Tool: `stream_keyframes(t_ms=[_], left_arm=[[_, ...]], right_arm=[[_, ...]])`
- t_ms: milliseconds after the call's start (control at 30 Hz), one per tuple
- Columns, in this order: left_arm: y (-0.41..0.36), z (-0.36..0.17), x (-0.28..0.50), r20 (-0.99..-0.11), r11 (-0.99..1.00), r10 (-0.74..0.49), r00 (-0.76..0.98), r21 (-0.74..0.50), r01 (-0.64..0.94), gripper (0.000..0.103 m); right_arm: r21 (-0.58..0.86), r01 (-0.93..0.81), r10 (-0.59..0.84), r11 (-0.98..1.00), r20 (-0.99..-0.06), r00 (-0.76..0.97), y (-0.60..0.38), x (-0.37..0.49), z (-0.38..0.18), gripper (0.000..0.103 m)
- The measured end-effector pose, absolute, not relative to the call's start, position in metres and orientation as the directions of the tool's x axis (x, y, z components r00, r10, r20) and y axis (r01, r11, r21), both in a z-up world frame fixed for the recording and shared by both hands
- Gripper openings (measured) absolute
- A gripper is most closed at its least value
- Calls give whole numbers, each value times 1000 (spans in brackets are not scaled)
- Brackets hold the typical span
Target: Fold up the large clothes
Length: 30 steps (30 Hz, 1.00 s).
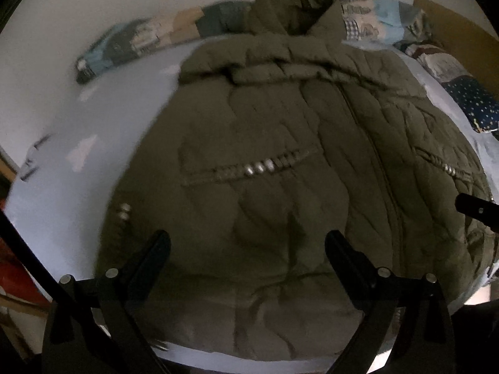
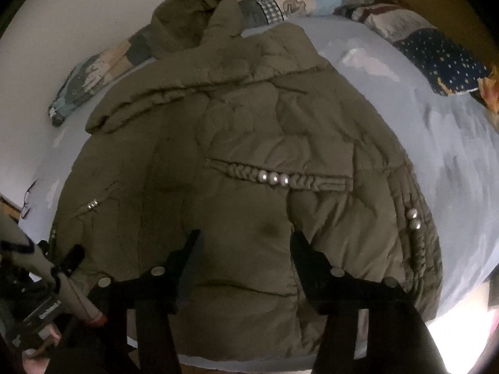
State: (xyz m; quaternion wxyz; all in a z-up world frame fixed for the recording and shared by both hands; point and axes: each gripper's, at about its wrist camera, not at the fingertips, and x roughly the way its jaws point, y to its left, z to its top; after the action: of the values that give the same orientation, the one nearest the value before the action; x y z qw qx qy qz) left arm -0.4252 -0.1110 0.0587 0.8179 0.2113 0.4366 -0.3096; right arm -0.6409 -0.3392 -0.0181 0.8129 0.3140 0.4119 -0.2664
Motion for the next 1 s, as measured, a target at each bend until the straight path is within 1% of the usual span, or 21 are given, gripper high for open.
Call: stream_keyframes(t_ms=[167,333,433,500,567,633,733,833,933,1000], left_arm=[[-117,53,-432,-851,701,-327,411,73,709,99],[-122,34,-431,-898,688,-290,332,46,725,99],[-118,45,-435,-871,691,-319,373,56,721,99],[-117,58,-439,-839,690,-347,420,75,720,99],[-117,60,-440,-832,684,-353,428,83,724,99],[-121,52,-439,-853,679,-331,404,82,730,99],[-124,38,-435,-889,677,-294,350,64,733,99],[-126,33,-435,-905,675,-275,325,59,736,99],[-130,50,-431,-884,671,-318,343,46,740,99],[-134,76,-424,-842,674,-369,394,49,737,99]], right_arm=[[271,701,-171,660,-854,491,-336,-638,-25,62],[269,710,-119,651,-887,445,-337,-636,-41,62],[288,714,-92,638,-892,442,-340,-636,-47,62],[307,710,-106,633,-875,473,-341,-640,-40,62],[317,700,-139,640,-848,511,-340,-643,-28,62],[307,699,-155,645,-843,514,-339,-644,-25,62],[313,705,-112,637,-866,487,-340,-640,-37,62],[301,710,-92,636,-884,458,-340,-635,-45,62],[304,710,-92,635,-883,460,-340,-635,-46,62],[331,705,-101,627,-863,495,-343,-638,-40,62]])
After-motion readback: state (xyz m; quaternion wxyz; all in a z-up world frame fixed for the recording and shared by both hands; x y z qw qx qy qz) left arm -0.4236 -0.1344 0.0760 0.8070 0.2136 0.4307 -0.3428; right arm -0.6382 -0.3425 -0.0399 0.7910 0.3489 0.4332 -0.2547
